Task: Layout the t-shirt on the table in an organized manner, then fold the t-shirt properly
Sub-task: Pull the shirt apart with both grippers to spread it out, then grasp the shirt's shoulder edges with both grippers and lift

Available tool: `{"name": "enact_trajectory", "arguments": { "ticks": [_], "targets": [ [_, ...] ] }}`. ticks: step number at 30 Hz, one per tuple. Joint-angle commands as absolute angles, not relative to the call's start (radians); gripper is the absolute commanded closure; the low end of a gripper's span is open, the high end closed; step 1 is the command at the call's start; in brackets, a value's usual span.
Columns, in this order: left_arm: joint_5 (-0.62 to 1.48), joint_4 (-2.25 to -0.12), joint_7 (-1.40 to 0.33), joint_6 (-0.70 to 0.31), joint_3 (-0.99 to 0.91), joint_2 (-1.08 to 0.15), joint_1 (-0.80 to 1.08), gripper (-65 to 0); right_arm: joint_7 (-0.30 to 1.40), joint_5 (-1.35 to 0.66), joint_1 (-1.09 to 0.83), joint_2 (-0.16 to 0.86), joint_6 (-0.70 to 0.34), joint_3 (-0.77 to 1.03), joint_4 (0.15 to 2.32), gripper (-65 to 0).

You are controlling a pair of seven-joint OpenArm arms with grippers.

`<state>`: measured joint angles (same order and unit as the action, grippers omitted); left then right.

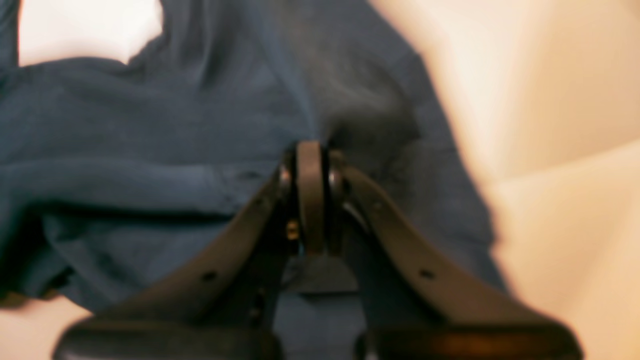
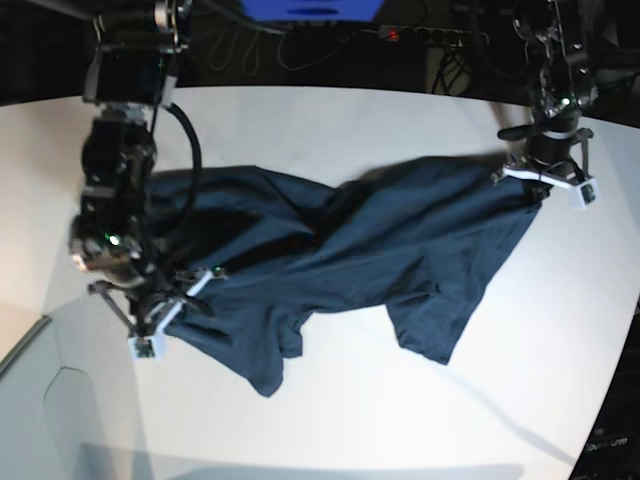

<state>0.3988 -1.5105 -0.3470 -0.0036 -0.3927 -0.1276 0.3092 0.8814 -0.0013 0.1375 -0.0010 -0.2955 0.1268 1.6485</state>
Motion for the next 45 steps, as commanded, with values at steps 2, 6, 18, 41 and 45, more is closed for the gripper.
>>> {"name": "enact_trajectory", "arguments": {
  "ticks": [2,6,18,41,45],
  "targets": [
    [0.400,-1.535,-0.328,-0.007,-0.397,-0.137,0.309,-0.1,0.881,-0.005,0.053,-0.002,-0.300,0.165,1.779,0.0],
    [0.400,-1.555,-0.326,-0.007,-0.397,-0.137,0.320,-0.1,0.880,-0.005,-0.116,-0.002,-0.302,0.217,1.942,0.0],
    [0.400,-1.662,-0.331,-0.007,-0.397,-0.139,0.367,-0.1,0.639,-0.005,-0.515,-0.051,-0.305,0.243,2.017,0.0],
    [0.400,-1.491,-0.334,-0.005,-0.176,-0.125,0.053,-0.6,0.602,-0.004,-0.475,-0.056,-0.305,0.242,1.992,0.0],
    [0.400,-1.325,-0.334,0.002,-0.102,-0.124,-0.070,-5.7,0.604,-0.002,-0.449,-0.056,-0.305,0.242,1.966,0.0]
  ]
}}
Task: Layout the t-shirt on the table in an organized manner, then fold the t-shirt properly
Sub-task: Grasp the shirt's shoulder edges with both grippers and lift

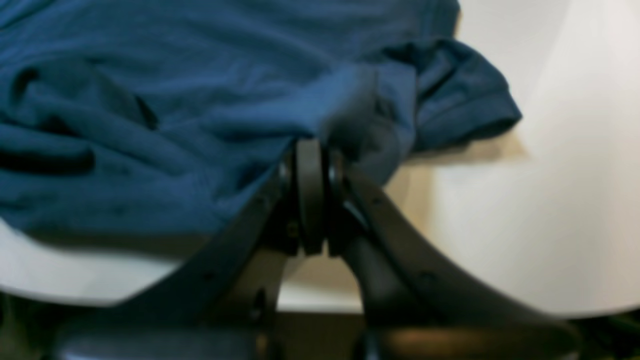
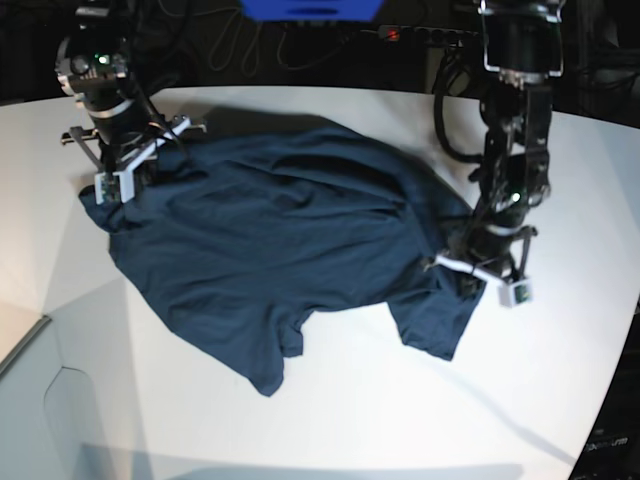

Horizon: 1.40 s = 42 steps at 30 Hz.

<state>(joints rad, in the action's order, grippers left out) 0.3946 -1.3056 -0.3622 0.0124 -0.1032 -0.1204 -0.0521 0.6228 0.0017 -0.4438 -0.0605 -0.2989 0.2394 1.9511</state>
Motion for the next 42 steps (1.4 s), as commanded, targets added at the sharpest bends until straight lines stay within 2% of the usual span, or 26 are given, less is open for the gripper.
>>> {"name": "enact_trajectory", "arguments": {
  "ticks": [1,3,7,9,11,15,20,25,32,35,40,42],
  "targets": [
    [0.400,-1.291,-0.334,-0.002,-0.091,-0.124,-0.090,-10.5,0.604,-0.002,-0.447,-0.056,-0.305,0.242,1.966,0.0],
    [0.400,-1.256,-0.332,-0.004,-0.079,-0.124,-0.101,-21.9,0.604,-0.002,-0.440,-0.056,-0.305,0.242,1.966,0.0],
    [0.401,-1.346,-0.329,-0.005,-0.081,-0.124,-0.041,-46.4,0.604,-0.002,-0.435,-0.056,-0.305,0.242,1.966,0.0],
    [0.401,-1.428,-0.329,-0.005,-0.084,-0.130,0.018,-53.9,0.604,-0.002,-0.435,-0.056,-0.305,0.242,1.966,0.0],
    [0.401,-1.489,-0.323,-0.005,-0.099,-0.133,0.085,-55.2,0.604,-0.002,-0.433,-0.056,-0.305,0.242,1.966,0.0],
    [0.401,-1.488,-0.321,-0.005,-0.206,-0.122,0.159,-51.2,0.604,-0.002,-0.421,-0.056,-0.305,0.242,1.966,0.0],
    [0.467,-1.331,-0.321,-0.038,-0.248,-0.133,0.160,-45.1,0.604,-0.002,-0.421,-0.056,-0.305,0.240,1.966,0.0],
    [0.532,-1.214,-0.325,-0.188,-0.240,-0.142,0.091,-44.4,0.604,-0.002,-0.421,-0.056,-0.305,0.237,1.965,0.0],
    [0.541,-1.153,-0.325,-0.194,-0.246,-0.139,0.062,-43.0,0.604,-0.002,-0.421,-0.056,-0.305,0.242,1.965,0.0],
    [0.542,-1.155,-0.325,-0.202,-0.248,-0.139,0.065,-31.7,0.604,-0.002,-0.421,-0.056,-0.305,0.242,1.965,0.0],
    [0.618,-1.156,-0.331,-0.202,-0.305,-0.139,0.093,-1.8,0.604,-0.002,-0.420,-0.056,-0.305,0.242,1.965,0.0],
    [0.647,-1.156,-0.332,-0.202,-0.318,-0.147,0.097,0.0,0.604,-0.002,-0.407,-0.056,-0.305,0.242,1.965,0.0]
  ]
}}
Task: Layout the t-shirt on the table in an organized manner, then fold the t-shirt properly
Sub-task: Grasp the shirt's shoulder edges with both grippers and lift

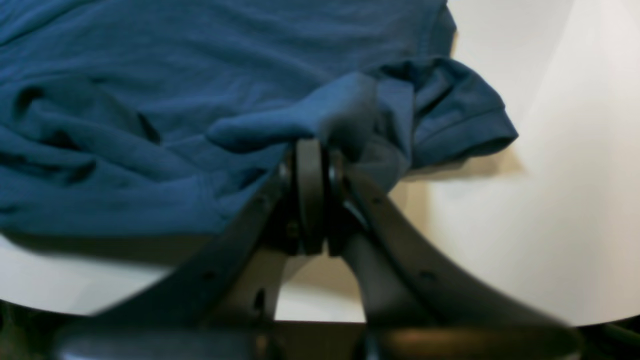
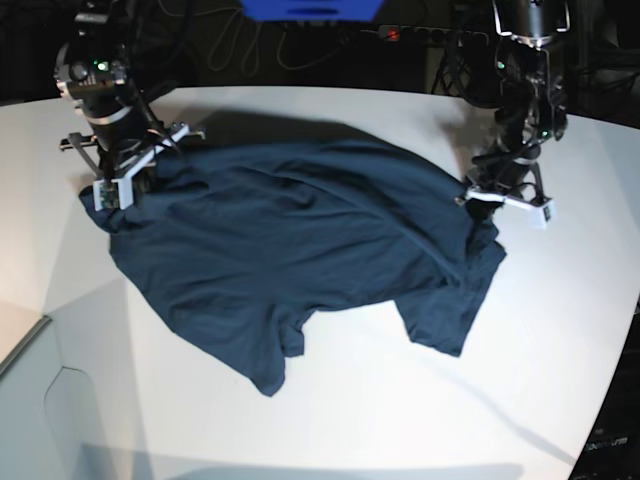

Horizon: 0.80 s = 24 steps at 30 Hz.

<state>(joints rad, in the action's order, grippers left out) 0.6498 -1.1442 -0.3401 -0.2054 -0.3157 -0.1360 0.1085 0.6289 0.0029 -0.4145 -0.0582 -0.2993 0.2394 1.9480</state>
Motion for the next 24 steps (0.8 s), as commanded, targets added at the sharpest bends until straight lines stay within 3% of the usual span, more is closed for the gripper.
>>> {"name": "enact_trajectory", "arguments": {
  "ticks": [1,17,24],
  "targets": [
    [0.657,-1.156,-0.332,-0.202,-0.323,-0.148,0.105,-1.7,0.604,-0.002,-0.404,-0.056,-0.305,0.242,1.957,0.0],
    [0.696,-1.635,-0.326,-0.193,-0.328,-0.159,0.346,-0.1,0.604,-0.001,-0.364,-0.048,-0.305,0.242,1.923,0.0],
    [0.696,-1.730,-0.332,-0.193,-0.453,-0.143,0.409,-0.1,0.596,-0.002,-0.364,-0.048,-0.305,0.242,1.929,0.0]
  ]
}}
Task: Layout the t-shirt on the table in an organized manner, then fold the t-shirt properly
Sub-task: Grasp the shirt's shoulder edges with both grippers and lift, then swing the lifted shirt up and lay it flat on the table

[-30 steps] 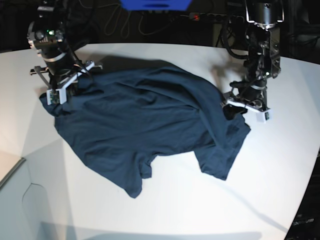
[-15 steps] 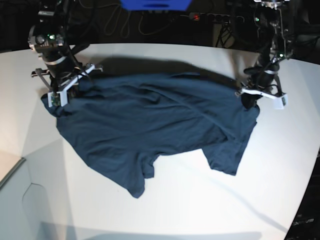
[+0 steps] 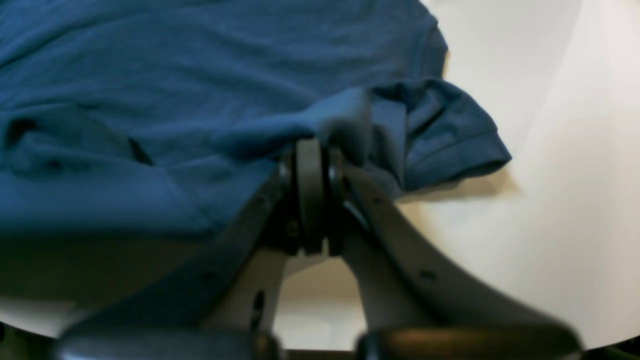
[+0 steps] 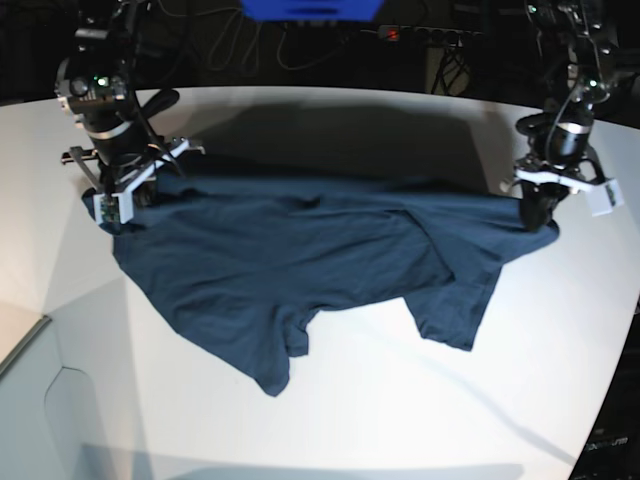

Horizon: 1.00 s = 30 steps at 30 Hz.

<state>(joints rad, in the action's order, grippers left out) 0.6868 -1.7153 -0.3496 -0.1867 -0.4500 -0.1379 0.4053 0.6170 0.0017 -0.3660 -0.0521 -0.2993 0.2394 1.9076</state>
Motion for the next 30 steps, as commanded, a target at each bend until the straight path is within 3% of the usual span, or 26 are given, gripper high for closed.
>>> {"name": "enact_trajectory", "arguments": {
  "ticks": [1,5,10,12,22,30],
  "targets": [
    [0.696,-1.730,-0.332,-0.193,-0.476,-0.143,0.412,-0.1,0.596,-0.002,-0.364,-0.048,-0.305,0.242,1.929,0.0],
    [0.697,-1.718,-0.334,-0.193,-0.535,-0.143,0.426,-0.1,0.595,-0.005,-0.364,-0.048,-0.309,0.240,1.931,0.0],
    [0.697,-1.696,-0.334,-0.193,-0.536,-0.148,0.383,-0.1,0.598,-0.005,-0.289,-0.047,-0.449,0.243,1.929,0.0],
    [0.685,-1.693,-0.363,-0.193,-0.522,-0.147,0.318,-0.1,0.604,-0.005,-0.232,-0.048,-0.456,0.242,1.928,0.0],
    [0.668,-1.428,-0.608,-0.191,-0.444,-0.156,-0.259,-0.1,0.602,-0.002,0.226,-0.025,-0.456,0.206,1.834,0.0],
    [0.536,-1.170,-0.624,-0.191,-0.305,-0.153,-0.722,-0.1,0.595,-0.001,0.645,0.035,-0.456,0.208,1.590,0.0]
  ]
}}
